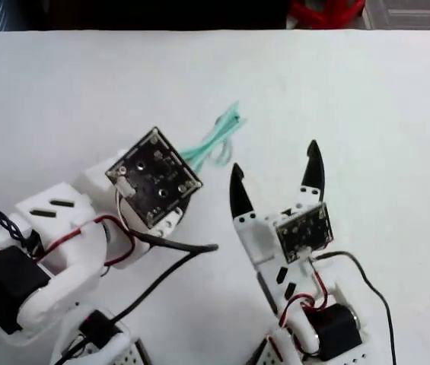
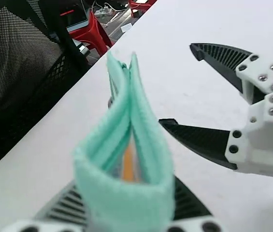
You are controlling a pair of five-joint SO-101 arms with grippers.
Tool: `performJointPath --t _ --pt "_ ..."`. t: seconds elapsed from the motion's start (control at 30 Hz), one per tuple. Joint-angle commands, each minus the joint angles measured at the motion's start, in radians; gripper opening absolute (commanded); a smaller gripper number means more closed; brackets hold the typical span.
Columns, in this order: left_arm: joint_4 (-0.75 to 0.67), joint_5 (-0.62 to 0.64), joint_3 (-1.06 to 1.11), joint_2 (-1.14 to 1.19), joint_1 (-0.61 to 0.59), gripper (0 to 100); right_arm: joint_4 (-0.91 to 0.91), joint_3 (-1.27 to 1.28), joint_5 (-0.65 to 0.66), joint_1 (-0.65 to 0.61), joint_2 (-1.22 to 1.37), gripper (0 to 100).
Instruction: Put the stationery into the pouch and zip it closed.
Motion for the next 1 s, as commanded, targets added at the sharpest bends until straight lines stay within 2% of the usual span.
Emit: performJointPath --t 0.0,0.13,0.33,0.5,0.7,0.87,0.97 --pt "0.000 0.012 -0.052 -0.033 0.050 4 0.005 -0.054 -0.015 -0.007 -0.007 36.1" --pt "0.000 0.012 -0.049 -0.050 0.059 4 0.059 -0.098 -0.014 -0.039 -0.061 33.8" --pt "-0.002 0.012 -0.044 -0.107 0.116 4 -0.081 -0.041 -0.009 -0.064 0.022 35.8" --pt "0.000 0.012 -0.034 -0.151 0.173 4 -0.130 -0.052 -0.009 -0.071 0.113 35.7" --pt "0.000 0.012 -0.034 -0.163 0.176 4 -0.136 -0.054 -0.009 -0.064 0.114 22.7" --pt "0.002 0.014 -0.032 -0.163 0.176 4 -0.137 -0.055 -0.009 -0.064 0.113 20.4" --pt "0.009 0.014 -0.032 -0.163 0.176 4 -0.139 -0.055 -0.008 -0.064 0.113 11.9"
